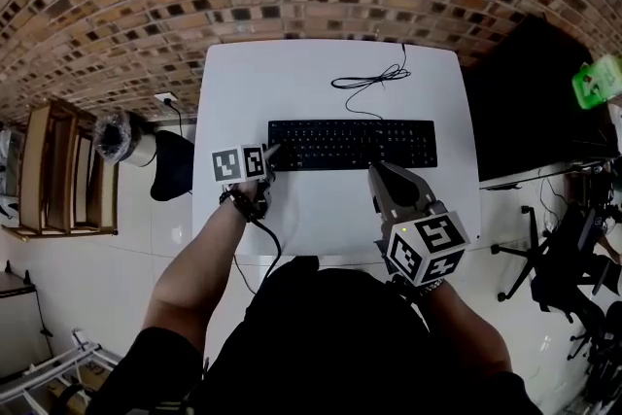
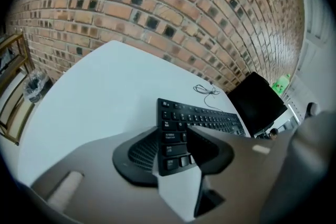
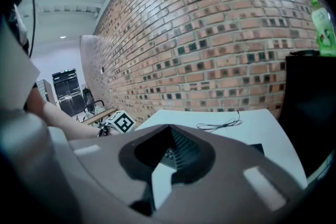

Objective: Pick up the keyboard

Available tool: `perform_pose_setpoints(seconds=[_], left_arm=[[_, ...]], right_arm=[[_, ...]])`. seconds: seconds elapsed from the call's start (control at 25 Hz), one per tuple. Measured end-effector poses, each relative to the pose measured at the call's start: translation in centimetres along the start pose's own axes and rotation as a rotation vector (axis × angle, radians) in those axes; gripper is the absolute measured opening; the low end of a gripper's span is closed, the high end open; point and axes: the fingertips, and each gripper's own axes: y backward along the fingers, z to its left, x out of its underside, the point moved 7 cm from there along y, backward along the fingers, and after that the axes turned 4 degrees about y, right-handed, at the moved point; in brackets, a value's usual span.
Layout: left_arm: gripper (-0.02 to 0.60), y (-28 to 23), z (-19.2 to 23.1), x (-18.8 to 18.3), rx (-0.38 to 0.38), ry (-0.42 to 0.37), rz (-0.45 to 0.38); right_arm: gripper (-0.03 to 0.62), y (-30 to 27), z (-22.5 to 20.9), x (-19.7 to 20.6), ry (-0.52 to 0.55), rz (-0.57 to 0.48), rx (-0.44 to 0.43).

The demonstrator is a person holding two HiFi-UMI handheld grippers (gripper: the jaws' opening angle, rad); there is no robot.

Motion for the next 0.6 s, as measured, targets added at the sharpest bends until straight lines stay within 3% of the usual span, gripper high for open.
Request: perform_pose_setpoints(seconds=[0.6], left_arm=[[0.146, -2.2, 1.4, -0.3, 0.062, 0.053, 0.069]], right_arm=[[0.002, -1.5, -0.5, 0.3, -0.031, 0.020, 0.031]])
